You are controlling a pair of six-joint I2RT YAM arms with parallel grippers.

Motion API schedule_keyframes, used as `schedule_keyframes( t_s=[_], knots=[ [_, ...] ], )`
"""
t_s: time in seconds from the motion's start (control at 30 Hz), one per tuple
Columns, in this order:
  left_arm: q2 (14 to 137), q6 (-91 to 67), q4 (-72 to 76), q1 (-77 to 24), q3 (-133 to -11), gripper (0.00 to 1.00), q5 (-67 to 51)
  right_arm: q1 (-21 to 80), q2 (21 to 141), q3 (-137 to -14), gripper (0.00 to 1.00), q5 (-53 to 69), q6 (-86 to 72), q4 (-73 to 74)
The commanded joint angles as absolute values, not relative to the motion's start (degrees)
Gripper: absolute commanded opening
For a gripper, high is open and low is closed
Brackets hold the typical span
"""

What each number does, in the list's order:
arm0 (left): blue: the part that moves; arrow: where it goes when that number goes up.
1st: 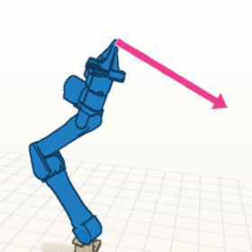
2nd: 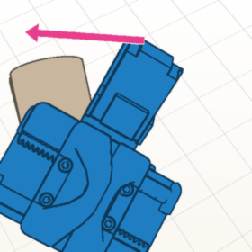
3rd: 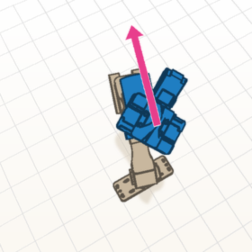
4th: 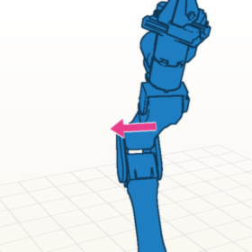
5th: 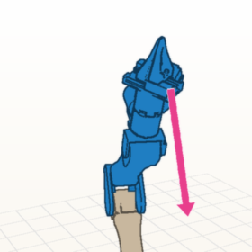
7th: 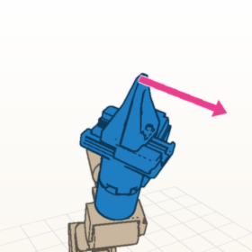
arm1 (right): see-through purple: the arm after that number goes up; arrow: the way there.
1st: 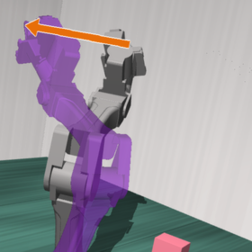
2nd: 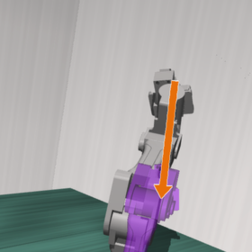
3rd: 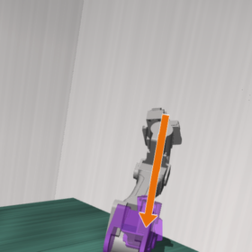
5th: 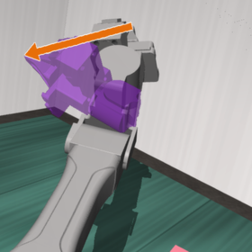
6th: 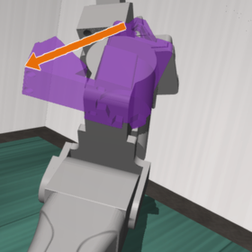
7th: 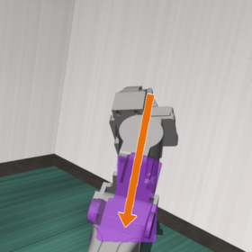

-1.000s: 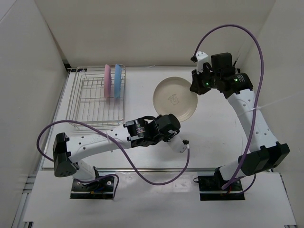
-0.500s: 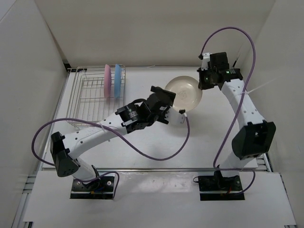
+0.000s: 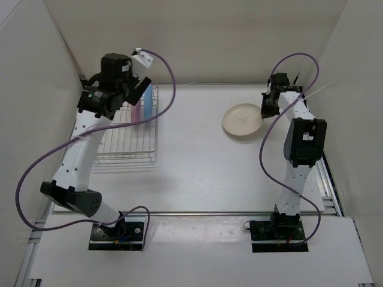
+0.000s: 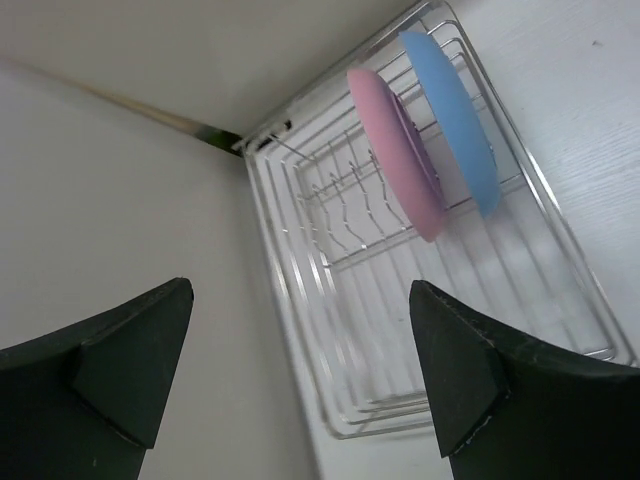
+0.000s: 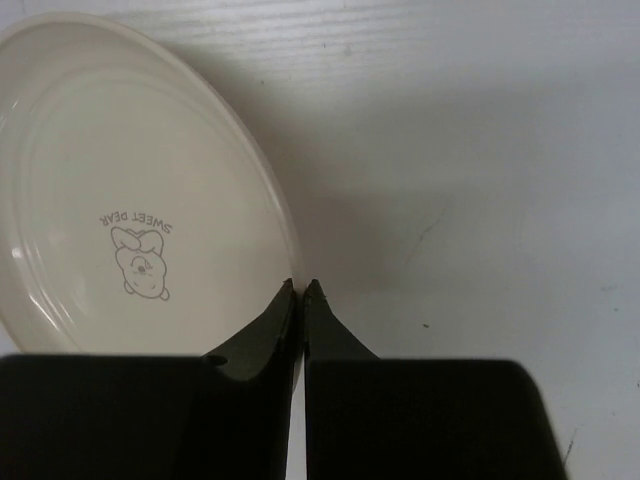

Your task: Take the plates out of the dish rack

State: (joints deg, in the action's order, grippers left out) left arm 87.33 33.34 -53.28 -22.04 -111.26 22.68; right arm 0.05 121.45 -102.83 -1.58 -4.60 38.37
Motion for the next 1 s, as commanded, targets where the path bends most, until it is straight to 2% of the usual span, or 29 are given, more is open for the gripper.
schedule_keyframes(
  t_s=[0.0,0.1,0.17,0.23,0.27,0.3,0.57,0.7,0.8,0.97],
  knots=[
    [82.2,19.9,-55.3,-13.6,-104.7,1.0,8.5,0.5,123.7,-108.4,0.0,-4.4,-7.0,35.2],
    [80.3,16.5,-52.4,-5.3,-99.5,1.0,-1.6,0.5,125.7,-109.0,0.0,-6.1,-6.2,35.2],
    [79.7,14.7,-48.4,-2.0,-95.0,1.0,-7.0,0.5,126.5,-109.8,0.04,-6.9,-5.5,36.8],
    [78.4,13.2,-45.1,3.1,-90.6,1.0,-11.4,0.5,127.8,-110.5,0.39,-9.1,-4.6,38.1],
    [78.4,12.6,-41.6,4.6,-89.4,1.0,-15.3,0.5,127.8,-110.5,0.64,-9.1,-4.0,38.6],
    [78.4,12.0,-40.3,7.2,-88.3,1.0,-17.2,0.5,127.8,-110.5,0.78,-9.7,-4.0,38.6],
    [80.1,7.7,-30.7,16.4,-85.9,1.0,-37.0,-1.1,119.2,-106.6,0.87,-2.7,-1.7,44.1],
    [83.0,5.0,-26.3,18.8,-84.6,1.0,-49.5,-1.1,106.7,-99.4,0.88,5.5,3.7,46.8],
    [86.3,5.0,-23.7,18.8,-82.8,1.0,-56.1,-0.6,98.2,-94.0,0.89,7.2,6.4,48.2],
    [94.6,3.8,-18.0,18.8,-82.2,0.99,-61.7,0.0,86.0,-84.4,0.89,9.6,15.8,51.5]
  ],
)
